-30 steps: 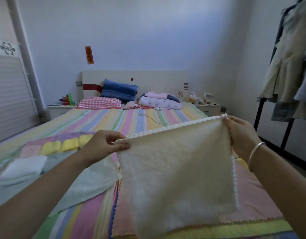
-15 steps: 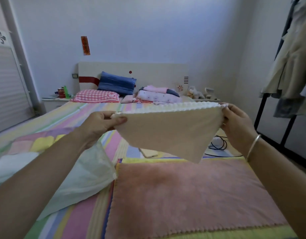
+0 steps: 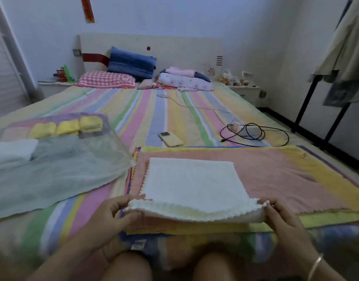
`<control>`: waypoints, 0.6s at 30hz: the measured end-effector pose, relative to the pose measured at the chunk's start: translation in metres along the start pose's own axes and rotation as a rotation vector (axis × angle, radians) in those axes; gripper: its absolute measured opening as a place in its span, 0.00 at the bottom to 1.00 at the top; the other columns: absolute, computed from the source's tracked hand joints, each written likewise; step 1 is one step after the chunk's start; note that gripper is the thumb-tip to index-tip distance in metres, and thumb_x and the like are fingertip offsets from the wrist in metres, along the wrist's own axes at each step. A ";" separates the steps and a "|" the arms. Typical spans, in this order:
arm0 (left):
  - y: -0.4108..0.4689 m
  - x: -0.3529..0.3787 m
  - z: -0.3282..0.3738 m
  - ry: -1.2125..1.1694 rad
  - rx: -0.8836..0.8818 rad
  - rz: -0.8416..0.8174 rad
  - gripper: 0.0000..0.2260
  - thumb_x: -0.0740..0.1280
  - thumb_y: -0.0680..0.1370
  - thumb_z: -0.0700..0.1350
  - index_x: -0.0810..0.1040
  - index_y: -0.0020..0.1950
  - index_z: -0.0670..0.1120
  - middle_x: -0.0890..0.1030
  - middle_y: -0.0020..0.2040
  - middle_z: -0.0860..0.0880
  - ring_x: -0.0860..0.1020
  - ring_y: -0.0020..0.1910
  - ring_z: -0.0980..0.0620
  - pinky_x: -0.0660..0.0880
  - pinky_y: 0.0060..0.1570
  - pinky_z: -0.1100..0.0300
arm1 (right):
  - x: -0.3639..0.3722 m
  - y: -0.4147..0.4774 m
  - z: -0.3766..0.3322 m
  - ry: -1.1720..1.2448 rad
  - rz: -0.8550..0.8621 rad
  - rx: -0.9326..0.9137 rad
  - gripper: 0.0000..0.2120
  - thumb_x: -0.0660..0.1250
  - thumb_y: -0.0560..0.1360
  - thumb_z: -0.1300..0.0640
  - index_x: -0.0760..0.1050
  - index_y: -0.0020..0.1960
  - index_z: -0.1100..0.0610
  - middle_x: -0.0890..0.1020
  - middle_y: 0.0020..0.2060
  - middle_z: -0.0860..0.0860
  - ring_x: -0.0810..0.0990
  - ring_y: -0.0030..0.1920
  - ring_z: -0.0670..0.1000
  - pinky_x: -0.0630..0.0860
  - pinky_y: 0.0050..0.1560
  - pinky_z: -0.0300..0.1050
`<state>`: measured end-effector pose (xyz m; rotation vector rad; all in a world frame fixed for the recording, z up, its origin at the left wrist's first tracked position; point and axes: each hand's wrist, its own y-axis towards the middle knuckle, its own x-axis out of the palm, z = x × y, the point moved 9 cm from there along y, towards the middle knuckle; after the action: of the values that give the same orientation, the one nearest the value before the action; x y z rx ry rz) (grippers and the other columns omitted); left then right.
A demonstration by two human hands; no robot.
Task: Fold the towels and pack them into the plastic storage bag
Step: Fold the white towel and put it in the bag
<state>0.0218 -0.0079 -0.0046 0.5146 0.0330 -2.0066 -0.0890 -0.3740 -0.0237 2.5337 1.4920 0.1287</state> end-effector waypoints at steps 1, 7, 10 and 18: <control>0.006 -0.004 0.003 -0.033 0.007 0.073 0.15 0.71 0.64 0.59 0.84 0.50 0.61 0.86 0.48 0.53 0.81 0.48 0.60 0.76 0.47 0.66 | -0.001 0.005 0.001 0.014 0.030 0.023 0.21 0.69 0.66 0.33 0.82 0.42 0.52 0.82 0.36 0.46 0.79 0.39 0.39 0.76 0.40 0.31; 0.083 -0.027 0.005 0.126 0.032 0.423 0.13 0.70 0.74 0.55 0.78 0.40 0.45 0.79 0.32 0.48 0.75 0.33 0.59 0.71 0.33 0.63 | 0.013 0.083 -0.014 -0.125 0.117 -0.014 0.13 0.58 0.81 0.63 0.78 0.44 0.54 0.80 0.41 0.50 0.76 0.41 0.47 0.72 0.41 0.44; 0.133 -0.022 -0.009 0.285 -0.008 0.479 0.07 0.68 0.78 0.46 0.75 0.42 0.47 0.79 0.40 0.52 0.77 0.41 0.54 0.68 0.41 0.62 | 0.022 0.133 -0.006 -0.166 0.204 0.000 0.11 0.59 0.79 0.64 0.77 0.45 0.56 0.80 0.40 0.49 0.75 0.42 0.49 0.71 0.40 0.40; 0.182 -0.005 -0.081 0.530 -0.131 0.417 0.07 0.64 0.80 0.48 0.70 0.45 0.46 0.76 0.38 0.49 0.78 0.45 0.41 0.64 0.39 0.56 | 0.035 0.187 0.075 -0.319 0.182 0.179 0.08 0.60 0.79 0.64 0.77 0.51 0.57 0.81 0.44 0.54 0.76 0.40 0.48 0.70 0.38 0.36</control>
<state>0.2070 -0.0713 -0.0412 0.8776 0.3509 -1.4111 0.1011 -0.4406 -0.0583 2.6656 1.1986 -0.3814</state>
